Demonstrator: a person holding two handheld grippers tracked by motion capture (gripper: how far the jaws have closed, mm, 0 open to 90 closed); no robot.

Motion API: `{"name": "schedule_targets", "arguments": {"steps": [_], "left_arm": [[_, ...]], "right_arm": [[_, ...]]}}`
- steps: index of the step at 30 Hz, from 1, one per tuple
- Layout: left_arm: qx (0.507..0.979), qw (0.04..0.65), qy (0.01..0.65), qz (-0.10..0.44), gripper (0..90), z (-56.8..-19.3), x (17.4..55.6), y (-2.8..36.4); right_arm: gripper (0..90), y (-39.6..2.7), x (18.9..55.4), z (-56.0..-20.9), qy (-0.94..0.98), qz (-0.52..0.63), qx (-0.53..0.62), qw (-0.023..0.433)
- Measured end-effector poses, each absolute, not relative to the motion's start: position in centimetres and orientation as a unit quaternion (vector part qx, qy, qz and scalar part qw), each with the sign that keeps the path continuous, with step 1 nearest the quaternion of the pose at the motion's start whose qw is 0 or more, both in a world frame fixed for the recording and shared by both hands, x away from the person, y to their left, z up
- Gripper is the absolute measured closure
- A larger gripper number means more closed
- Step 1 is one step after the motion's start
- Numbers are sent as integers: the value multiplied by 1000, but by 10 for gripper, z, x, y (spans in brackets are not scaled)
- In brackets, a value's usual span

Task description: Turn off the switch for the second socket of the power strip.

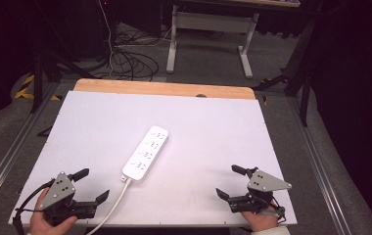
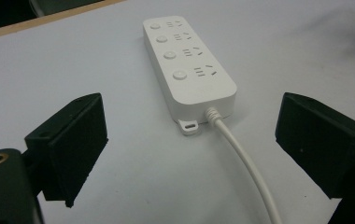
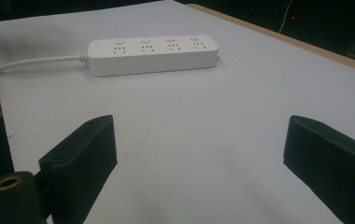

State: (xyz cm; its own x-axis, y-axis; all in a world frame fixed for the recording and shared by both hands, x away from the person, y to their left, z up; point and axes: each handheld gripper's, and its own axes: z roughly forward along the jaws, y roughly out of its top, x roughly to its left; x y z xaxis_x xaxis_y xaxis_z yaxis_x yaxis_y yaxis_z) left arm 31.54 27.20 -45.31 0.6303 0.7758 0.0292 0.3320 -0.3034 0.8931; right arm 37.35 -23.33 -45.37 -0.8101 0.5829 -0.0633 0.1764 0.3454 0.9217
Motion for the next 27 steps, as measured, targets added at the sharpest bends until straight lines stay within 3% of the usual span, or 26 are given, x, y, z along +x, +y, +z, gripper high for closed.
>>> {"name": "schedule_targets", "arguments": {"steps": [15,27], "left_arm": [[760,482,366,236,99,-448,314,274],[778,450,351,263,117,-445,311,269]], "right_arm": [[104,-232,372,-454,798,520,231,198],[104,-231,372,-453,799,521,229,197]]}}
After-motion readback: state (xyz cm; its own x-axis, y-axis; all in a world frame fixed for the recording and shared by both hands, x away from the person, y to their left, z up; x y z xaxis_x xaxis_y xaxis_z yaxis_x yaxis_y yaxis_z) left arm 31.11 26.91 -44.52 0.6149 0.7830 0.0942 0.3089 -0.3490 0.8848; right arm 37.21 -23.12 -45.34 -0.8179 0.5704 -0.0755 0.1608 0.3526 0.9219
